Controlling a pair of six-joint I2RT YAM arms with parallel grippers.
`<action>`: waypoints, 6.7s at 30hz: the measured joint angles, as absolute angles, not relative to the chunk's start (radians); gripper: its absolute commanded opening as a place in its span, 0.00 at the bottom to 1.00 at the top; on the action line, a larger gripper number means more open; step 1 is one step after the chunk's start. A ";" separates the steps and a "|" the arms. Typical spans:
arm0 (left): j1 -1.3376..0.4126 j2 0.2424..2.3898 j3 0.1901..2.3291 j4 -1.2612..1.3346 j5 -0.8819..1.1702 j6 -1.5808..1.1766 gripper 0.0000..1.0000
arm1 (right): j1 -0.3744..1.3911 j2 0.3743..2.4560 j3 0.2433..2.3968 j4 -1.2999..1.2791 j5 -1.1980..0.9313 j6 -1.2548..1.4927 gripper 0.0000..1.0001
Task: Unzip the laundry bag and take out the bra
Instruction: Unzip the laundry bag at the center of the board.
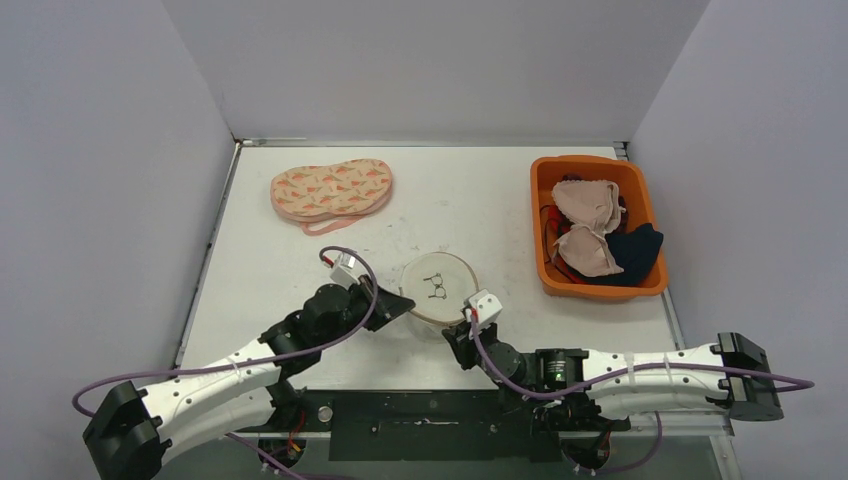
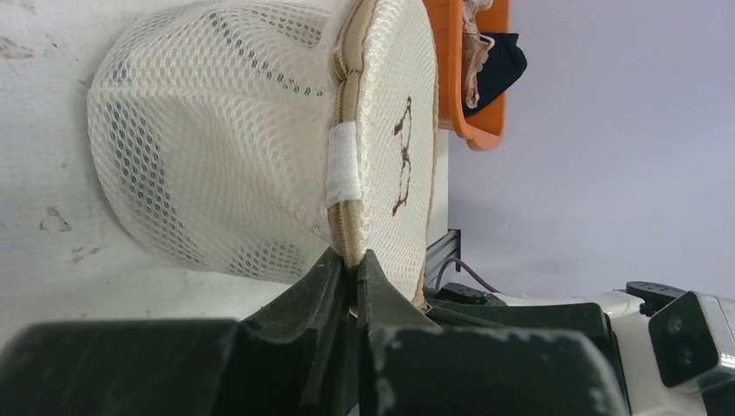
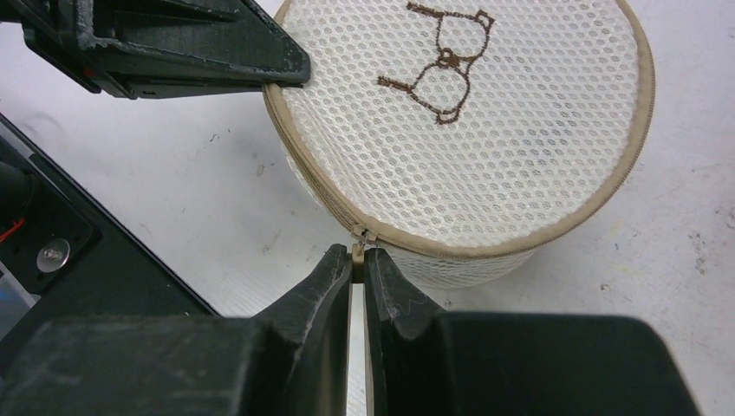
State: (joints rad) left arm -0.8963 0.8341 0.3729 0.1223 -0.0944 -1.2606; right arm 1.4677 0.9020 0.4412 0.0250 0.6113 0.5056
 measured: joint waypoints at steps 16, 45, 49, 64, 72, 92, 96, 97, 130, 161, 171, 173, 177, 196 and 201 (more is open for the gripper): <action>-0.665 1.038 0.478 0.123 0.252 -1.089 0.27 | 1.468 0.958 0.419 0.053 0.603 0.540 0.05; -1.196 0.884 0.406 0.063 -0.359 -1.335 0.66 | 1.474 1.000 0.455 0.106 0.554 0.457 0.05; -1.196 0.908 0.415 0.082 -0.389 -1.362 0.49 | 1.474 1.001 0.455 0.106 0.546 0.456 0.05; -1.182 0.888 0.415 0.058 -0.461 -1.419 0.00 | 1.475 1.018 0.461 0.101 0.553 0.453 0.05; -1.134 0.813 0.415 0.037 -0.440 -1.399 0.00 | 1.474 0.941 0.467 0.009 0.632 0.455 0.05; -0.641 0.955 0.497 0.024 0.279 -1.040 0.00 | 1.493 0.912 0.459 -0.001 0.610 0.454 0.05; -0.633 1.069 0.566 0.044 0.345 -0.982 0.28 | 1.496 0.960 0.458 0.027 0.598 0.454 0.05; -0.633 1.078 0.566 0.051 0.353 -0.979 0.42 | 1.498 0.971 0.458 0.031 0.596 0.455 0.05; -1.046 0.847 0.356 0.089 -0.228 -1.359 0.24 | 1.506 1.065 0.494 0.119 0.549 0.411 0.05; -0.796 0.911 0.451 0.095 0.134 -1.161 0.00 | 1.460 0.923 0.493 -0.026 0.628 0.404 0.05; -0.765 1.092 0.588 0.120 0.326 -1.032 0.05 | 1.468 0.865 0.480 -0.063 0.628 0.408 0.05; -0.757 1.108 0.589 0.124 0.341 -1.028 0.22 | 1.469 0.866 0.476 -0.062 0.628 0.411 0.05; -0.746 1.105 0.583 0.128 0.353 -1.024 0.49 | 1.473 0.885 0.474 -0.035 0.623 0.416 0.05; -0.956 0.485 0.318 -0.165 0.040 -1.266 0.77 | 1.481 1.071 0.532 0.083 0.537 0.387 0.05; -1.021 0.567 0.311 -0.143 -0.067 -1.335 0.70 | 1.481 1.122 0.564 0.109 0.512 0.370 0.05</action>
